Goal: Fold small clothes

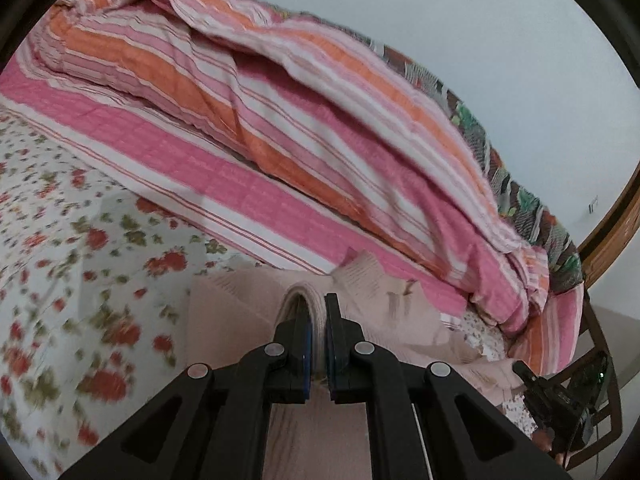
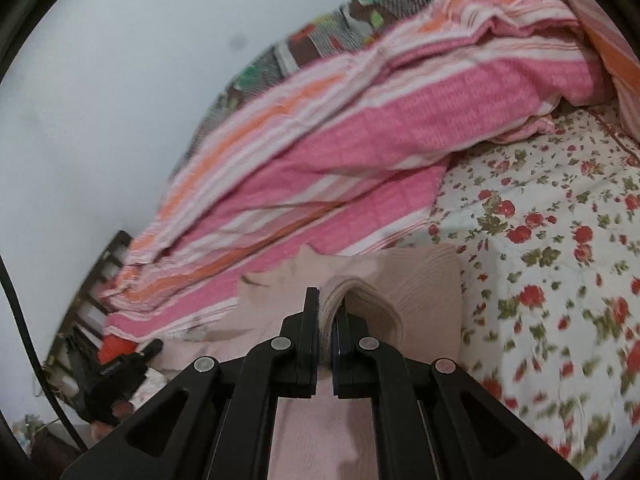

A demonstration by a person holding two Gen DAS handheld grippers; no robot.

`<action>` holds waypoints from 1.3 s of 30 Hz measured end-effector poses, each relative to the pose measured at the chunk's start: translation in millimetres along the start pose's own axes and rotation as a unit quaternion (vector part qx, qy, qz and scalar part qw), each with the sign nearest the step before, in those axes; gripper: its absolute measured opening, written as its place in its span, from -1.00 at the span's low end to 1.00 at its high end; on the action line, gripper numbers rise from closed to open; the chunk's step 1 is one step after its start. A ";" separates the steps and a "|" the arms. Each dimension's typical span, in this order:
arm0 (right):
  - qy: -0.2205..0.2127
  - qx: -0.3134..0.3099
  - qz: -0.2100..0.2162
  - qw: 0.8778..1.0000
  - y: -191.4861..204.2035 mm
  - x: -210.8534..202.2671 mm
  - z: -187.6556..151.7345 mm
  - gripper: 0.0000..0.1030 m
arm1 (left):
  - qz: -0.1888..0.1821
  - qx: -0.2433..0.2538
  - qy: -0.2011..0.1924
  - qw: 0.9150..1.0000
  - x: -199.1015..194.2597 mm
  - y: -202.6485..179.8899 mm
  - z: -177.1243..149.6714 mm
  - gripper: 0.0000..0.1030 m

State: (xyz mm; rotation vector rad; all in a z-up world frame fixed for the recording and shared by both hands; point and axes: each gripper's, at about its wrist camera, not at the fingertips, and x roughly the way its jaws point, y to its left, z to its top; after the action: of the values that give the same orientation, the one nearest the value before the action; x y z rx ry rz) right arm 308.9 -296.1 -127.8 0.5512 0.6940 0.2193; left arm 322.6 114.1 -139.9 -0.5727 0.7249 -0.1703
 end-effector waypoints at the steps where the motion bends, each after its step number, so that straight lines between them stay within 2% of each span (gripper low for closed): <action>1: 0.004 0.001 -0.007 1.000 -1.9 9.1 2.2 -0.90 | -0.002 0.005 0.009 1.000 7.7 0.3 2.4 -0.86; 2: 0.009 0.003 -0.010 1.000 -4.0 16.0 3.5 -0.89 | -0.005 0.007 0.016 1.000 12.7 0.0 4.4 -0.86; 3: 0.016 0.011 -0.008 1.000 -6.6 22.9 4.5 -0.75 | -0.008 0.005 0.019 1.000 15.3 1.5 6.1 -0.80; 5: 0.020 0.016 -0.005 1.000 -8.6 25.1 4.4 -0.48 | -0.005 0.000 0.021 1.000 17.2 3.2 8.2 -0.54; 6: 0.018 0.010 -0.002 1.000 -7.3 22.3 2.9 -0.28 | 0.000 0.003 0.015 1.000 15.0 3.1 7.9 -0.30; 7: 0.016 -0.001 -0.006 1.000 -4.7 18.2 1.2 -0.25 | 0.001 0.007 0.008 1.000 11.9 2.2 7.0 -0.13; 9: 0.021 -0.020 -0.017 0.999 1.6 10.1 -3.8 -0.25 | -0.004 0.014 0.004 1.000 3.4 1.9 2.2 -0.05; 13: 0.041 -0.043 -0.017 0.998 9.8 -13.3 -26.0 -0.25 | 0.002 0.013 0.011 1.000 -14.6 3.6 -13.3 0.05; 17: 0.056 -0.077 -0.024 0.995 18.0 -42.4 -58.3 -0.23 | 0.009 0.016 0.010 1.000 -41.6 5.3 -42.4 0.13; 21: 0.070 -0.107 -0.031 0.991 23.2 -64.4 -89.0 -0.09 | 0.012 0.025 0.016 0.999 -64.3 4.6 -70.3 0.23; 25: 0.092 -0.108 -0.036 0.989 18.2 -77.9 -115.6 -0.09 | 0.026 0.025 0.036 0.999 -86.2 11.4 -99.8 0.23; 28: 0.108 -0.093 -0.037 0.989 6.1 -80.6 -128.2 -0.09 | 0.008 0.010 0.051 0.999 -101.1 24.2 -124.7 0.23; 32: 0.105 -0.050 -0.023 0.993 -7.2 -78.8 -131.1 -0.08 | -0.033 -0.022 0.065 0.997 -92.5 29.5 -138.1 0.23; 34: 0.100 -0.032 -0.009 0.994 -8.9 -75.3 -127.4 0.10 | -0.047 -0.036 0.064 0.996 -80.1 28.6 -135.8 0.23; 39: 0.082 0.014 -0.010 0.996 -17.1 -56.2 -115.6 0.13 | -0.047 -0.058 0.054 0.996 -53.6 26.5 -123.6 0.23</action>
State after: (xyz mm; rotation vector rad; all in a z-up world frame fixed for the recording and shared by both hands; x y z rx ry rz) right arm 190.7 -284.0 -179.8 0.5576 0.8626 0.2371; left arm 198.9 100.6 -198.1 -0.7123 0.8161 -0.2487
